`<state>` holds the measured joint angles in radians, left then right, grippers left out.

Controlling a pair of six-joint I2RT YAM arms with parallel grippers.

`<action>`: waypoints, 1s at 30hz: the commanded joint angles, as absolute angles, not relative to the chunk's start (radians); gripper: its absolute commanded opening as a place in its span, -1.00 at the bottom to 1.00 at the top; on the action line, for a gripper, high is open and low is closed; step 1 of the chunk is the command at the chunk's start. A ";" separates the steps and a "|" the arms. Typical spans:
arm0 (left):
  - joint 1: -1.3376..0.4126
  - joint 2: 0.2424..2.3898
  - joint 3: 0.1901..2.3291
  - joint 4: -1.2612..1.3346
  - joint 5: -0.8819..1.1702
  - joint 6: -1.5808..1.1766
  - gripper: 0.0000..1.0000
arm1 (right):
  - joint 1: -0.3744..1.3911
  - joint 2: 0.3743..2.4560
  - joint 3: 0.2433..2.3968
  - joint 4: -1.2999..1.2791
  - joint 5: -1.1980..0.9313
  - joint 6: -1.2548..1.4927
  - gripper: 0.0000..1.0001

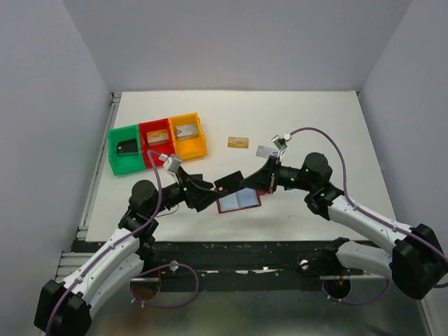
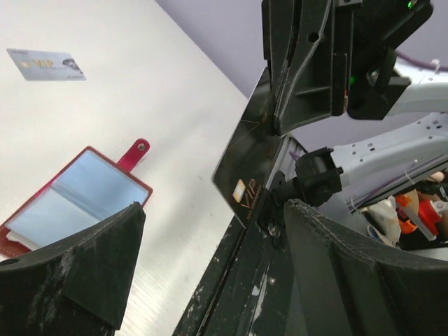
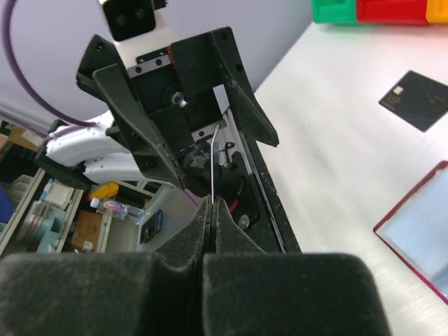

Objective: Take the credit cards out of the card holder
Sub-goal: Place the credit card at the center of the board.

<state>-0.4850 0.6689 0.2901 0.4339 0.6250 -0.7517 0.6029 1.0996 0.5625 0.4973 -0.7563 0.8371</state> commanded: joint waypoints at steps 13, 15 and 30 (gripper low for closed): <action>-0.479 0.742 0.256 0.825 0.621 -0.916 0.10 | 0.604 1.173 0.520 0.851 -0.755 1.008 -0.99; -0.479 0.744 0.255 0.825 0.621 -0.917 -0.08 | 0.604 1.173 0.523 0.841 -0.753 1.000 -0.99; -0.479 0.807 0.264 0.894 0.658 -0.934 -0.91 | 0.604 1.180 0.535 0.808 -0.779 0.979 -0.99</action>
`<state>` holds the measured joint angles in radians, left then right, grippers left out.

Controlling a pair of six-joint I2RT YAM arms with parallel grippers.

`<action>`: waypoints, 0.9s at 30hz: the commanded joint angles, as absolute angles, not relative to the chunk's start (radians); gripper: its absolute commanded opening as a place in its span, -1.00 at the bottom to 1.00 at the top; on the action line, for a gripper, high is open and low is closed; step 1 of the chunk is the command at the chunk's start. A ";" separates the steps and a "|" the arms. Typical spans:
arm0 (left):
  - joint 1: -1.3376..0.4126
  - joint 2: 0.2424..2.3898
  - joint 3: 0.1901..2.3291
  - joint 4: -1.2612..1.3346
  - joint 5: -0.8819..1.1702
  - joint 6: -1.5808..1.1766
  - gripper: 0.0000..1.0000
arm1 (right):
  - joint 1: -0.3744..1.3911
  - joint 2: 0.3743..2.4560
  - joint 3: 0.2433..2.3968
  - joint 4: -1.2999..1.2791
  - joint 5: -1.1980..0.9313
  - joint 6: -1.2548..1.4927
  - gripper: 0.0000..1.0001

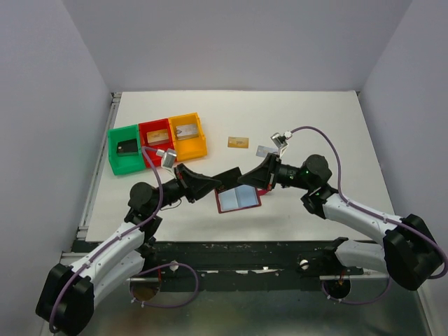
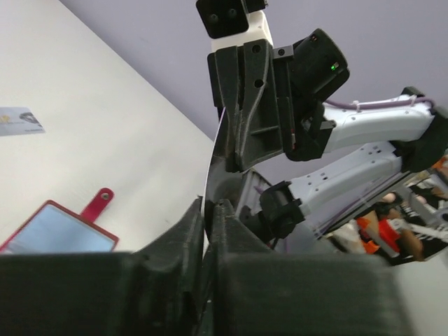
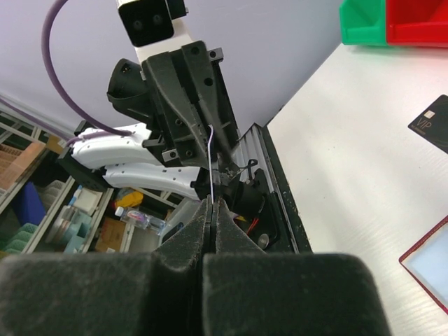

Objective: Take the credit cards out of the card holder
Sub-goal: Place the credit card at the center of the board.

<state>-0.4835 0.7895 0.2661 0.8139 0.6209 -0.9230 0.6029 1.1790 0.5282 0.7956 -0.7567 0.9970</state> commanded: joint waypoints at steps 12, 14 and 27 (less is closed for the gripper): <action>-0.358 0.730 0.507 0.004 0.588 -0.683 -1.00 | 0.589 1.029 0.646 0.115 -0.603 0.651 0.36; -0.301 0.767 0.569 -0.168 0.574 -0.631 -1.00 | 0.589 1.017 0.653 0.043 -0.556 0.612 0.36; -0.048 1.000 0.601 -0.411 0.667 -0.502 -1.00 | 0.591 1.077 0.664 -0.045 -0.598 0.540 0.33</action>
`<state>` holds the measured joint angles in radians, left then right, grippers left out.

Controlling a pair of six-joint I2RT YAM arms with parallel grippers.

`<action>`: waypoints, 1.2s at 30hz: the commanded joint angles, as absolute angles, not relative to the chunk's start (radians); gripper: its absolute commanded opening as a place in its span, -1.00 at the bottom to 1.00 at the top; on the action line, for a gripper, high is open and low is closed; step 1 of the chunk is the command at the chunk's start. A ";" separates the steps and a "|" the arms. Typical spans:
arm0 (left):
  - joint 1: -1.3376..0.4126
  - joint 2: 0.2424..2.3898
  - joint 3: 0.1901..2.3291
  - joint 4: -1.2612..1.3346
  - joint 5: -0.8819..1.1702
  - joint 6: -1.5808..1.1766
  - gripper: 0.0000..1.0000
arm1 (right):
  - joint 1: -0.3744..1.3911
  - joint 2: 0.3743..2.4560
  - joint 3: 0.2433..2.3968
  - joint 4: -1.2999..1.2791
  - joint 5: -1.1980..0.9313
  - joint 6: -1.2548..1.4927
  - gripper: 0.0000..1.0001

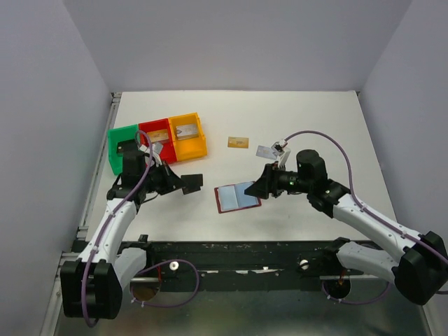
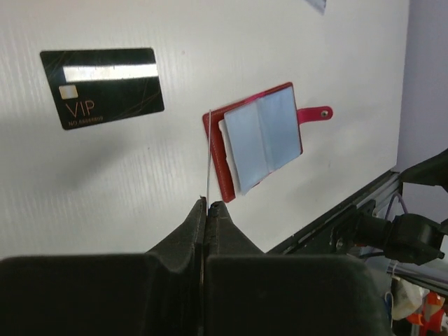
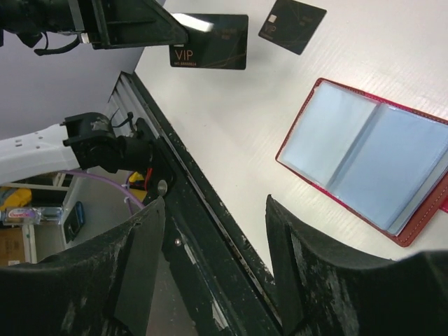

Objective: Take the credit cards out of the card holder
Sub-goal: Place the credit card at the center of the board.

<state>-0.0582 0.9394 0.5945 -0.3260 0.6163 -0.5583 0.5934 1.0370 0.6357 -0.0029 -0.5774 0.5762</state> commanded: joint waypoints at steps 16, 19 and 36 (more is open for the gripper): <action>-0.048 1.245 0.612 -0.330 0.701 -0.480 -1.00 | 0.589 1.120 0.629 0.025 -0.661 0.557 0.31; -0.048 1.270 0.630 -0.334 0.703 -0.471 -0.99 | 0.589 1.127 0.627 0.028 -0.670 0.565 0.32; -0.048 1.347 0.670 -0.356 0.686 -0.443 -0.78 | 0.589 1.134 0.626 0.025 -0.680 0.557 0.32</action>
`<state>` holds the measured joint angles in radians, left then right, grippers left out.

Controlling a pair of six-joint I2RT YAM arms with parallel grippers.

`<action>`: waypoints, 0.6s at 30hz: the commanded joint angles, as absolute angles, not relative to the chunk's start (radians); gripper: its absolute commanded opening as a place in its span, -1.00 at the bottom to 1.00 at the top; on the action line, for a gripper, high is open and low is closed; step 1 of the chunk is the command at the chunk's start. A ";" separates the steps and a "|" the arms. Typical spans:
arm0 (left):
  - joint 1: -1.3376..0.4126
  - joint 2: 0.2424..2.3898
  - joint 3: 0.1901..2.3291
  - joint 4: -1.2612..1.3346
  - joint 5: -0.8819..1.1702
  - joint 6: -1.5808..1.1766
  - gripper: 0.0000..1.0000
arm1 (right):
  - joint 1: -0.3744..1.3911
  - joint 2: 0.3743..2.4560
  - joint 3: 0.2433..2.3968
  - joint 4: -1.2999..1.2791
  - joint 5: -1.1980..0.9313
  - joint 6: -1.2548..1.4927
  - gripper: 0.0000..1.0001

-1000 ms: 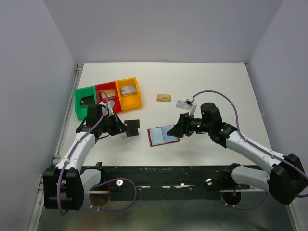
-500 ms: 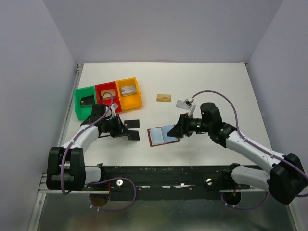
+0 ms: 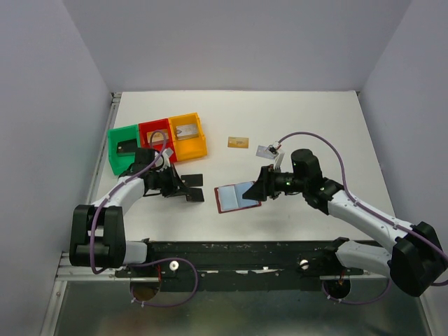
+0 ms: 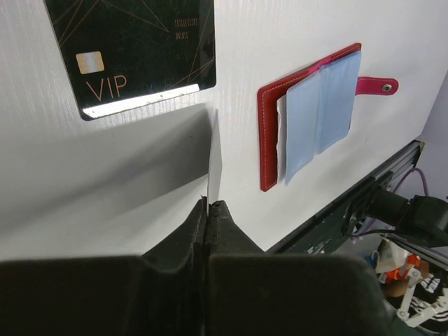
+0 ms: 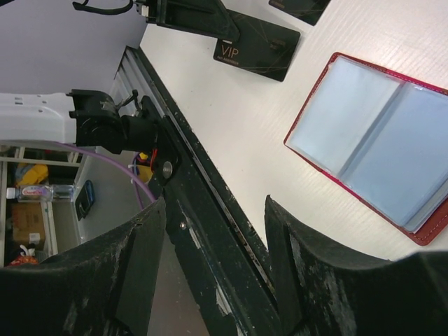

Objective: Take the credit cards out of the card holder
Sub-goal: Place the credit card at the center of the board.

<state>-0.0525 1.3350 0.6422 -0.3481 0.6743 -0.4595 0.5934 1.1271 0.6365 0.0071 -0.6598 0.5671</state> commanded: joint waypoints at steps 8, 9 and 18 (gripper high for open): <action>-0.048 1.339 0.684 -0.379 0.666 -0.434 -0.55 | 0.589 1.140 0.627 0.017 -0.676 0.557 0.31; -0.048 1.336 0.684 -0.382 0.657 -0.433 -0.53 | 0.588 1.138 0.629 0.015 -0.675 0.555 0.31; -0.046 1.305 0.699 -0.420 0.608 -0.417 -0.19 | 0.591 1.132 0.627 0.003 -0.664 0.549 0.31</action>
